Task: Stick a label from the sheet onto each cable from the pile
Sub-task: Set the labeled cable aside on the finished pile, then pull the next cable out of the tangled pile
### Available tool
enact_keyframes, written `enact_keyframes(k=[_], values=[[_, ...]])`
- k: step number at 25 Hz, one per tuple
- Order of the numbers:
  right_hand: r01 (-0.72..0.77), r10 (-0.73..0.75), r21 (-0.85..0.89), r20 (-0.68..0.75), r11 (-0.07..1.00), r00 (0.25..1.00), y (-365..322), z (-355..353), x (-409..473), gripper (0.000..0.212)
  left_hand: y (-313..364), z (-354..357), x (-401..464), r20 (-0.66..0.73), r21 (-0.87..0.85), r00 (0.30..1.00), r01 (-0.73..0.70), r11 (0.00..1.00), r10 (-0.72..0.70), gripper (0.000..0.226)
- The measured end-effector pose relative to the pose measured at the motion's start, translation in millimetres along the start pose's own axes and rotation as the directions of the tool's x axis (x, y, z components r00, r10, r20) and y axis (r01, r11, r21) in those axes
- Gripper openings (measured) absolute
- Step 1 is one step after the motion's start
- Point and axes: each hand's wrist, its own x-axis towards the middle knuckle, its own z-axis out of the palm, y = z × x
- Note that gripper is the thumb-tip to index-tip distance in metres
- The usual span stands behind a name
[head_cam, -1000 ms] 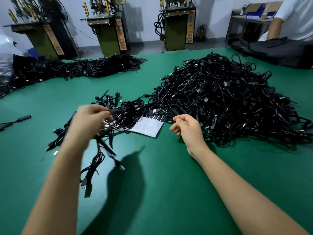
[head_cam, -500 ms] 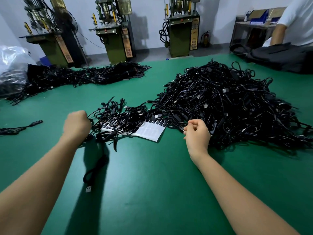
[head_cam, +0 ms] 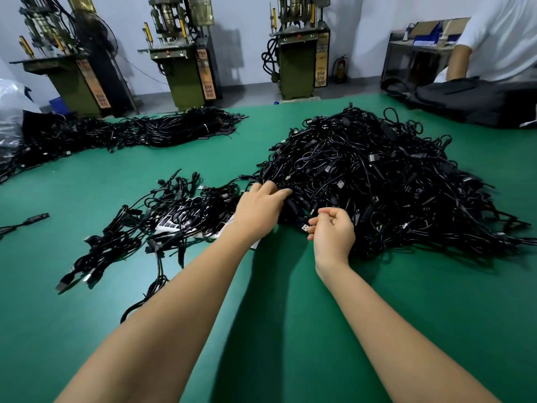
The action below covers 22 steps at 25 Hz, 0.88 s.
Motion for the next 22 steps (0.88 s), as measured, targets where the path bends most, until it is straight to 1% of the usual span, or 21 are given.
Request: enact_keyframes(k=[2, 4, 6, 10, 11, 12, 13, 14, 15, 16, 17, 18, 19, 20, 21, 22], values=[[-0.006, 0.006, -0.004, 0.012, 1.000, 1.000, 0, 0, 1, 0.025, 5, 2, 7, 0.091, 0.053, 0.996, -0.011, 0.999, 0.006, 0.044], [-0.008, 0.009, -0.015, 0.021, 1.000, 1.000, 1, 1, 1, 0.025, 10, 2, 11, 0.135, 0.097, 0.991, -0.010, 0.995, -0.003, 0.045], [-0.003, 0.003, -0.021, 0.023, 1.000, 1.000, 1, 1, 0, 0.025, 17, 0, 16, 0.147, 0.145, 0.989, -0.024, 0.989, 0.003, 0.044], [0.012, -0.011, -0.040, 0.030, 0.999, 1.000, 1, 0, -1, 0.024, 22, -8, 23, 0.134, 0.187, 0.987, -0.114, 0.976, 0.089, 0.030], [0.011, -0.010, -0.042, 0.033, 0.999, 0.999, 1, 0, -1, 0.024, 19, -10, 23, 0.133, 0.174, 0.986, -0.122, 0.977, 0.100, 0.026], [0.010, -0.009, -0.045, 0.035, 0.999, 0.999, 1, 0, -1, 0.024, 16, -12, 23, 0.119, 0.125, 0.988, -0.114, 0.986, 0.099, 0.022], [0.010, -0.009, -0.050, 0.033, 0.999, 0.999, 1, 0, -1, 0.024, 14, -15, 22, 0.086, 0.025, 0.993, -0.084, 0.996, 0.082, 0.019], [0.012, -0.010, -0.058, 0.031, 0.998, 0.999, 1, 0, -1, 0.024, 12, -20, 22, 0.044, -0.126, 0.998, -0.031, 0.992, 0.037, 0.018], [0.013, -0.011, -0.064, 0.030, 0.998, 0.999, 1, 0, -1, 0.025, 10, -28, 21, 0.003, -0.308, 0.999, 0.039, 0.950, -0.041, 0.018], [0.013, -0.011, -0.067, 0.031, 0.998, 0.999, 1, 0, -1, 0.025, 8, -36, 22, -0.028, -0.491, 0.990, 0.110, 0.864, -0.141, 0.018], [0.011, -0.008, -0.066, 0.033, 0.998, 0.999, 0, 0, -1, 0.025, 4, -46, 23, -0.043, -0.648, 0.970, 0.156, 0.746, -0.240, 0.017], [0.009, -0.007, -0.066, 0.035, 0.998, 0.999, 0, 0, -1, 0.025, 0, -58, 24, -0.056, -0.767, 0.944, 0.167, 0.620, -0.324, 0.014], [0.009, -0.006, -0.070, 0.038, 0.998, 0.999, 0, 0, -1, 0.025, -5, -71, 24, -0.076, -0.849, 0.917, 0.146, 0.507, -0.392, 0.010], [0.009, -0.006, -0.074, 0.041, 0.997, 0.999, 0, -1, -1, 0.025, -11, -85, 25, -0.108, -0.901, 0.890, 0.101, 0.422, -0.443, 0.008], [0.010, -0.007, -0.075, 0.046, 0.997, 0.999, 0, -1, -2, 0.025, -16, -99, 25, -0.148, -0.929, 0.864, 0.045, 0.367, -0.481, 0.009], [0.013, -0.009, -0.074, 0.051, 0.997, 0.999, 0, -2, -2, 0.024, -21, -112, 25, -0.193, -0.940, 0.844, -0.013, 0.341, -0.501, 0.012]])
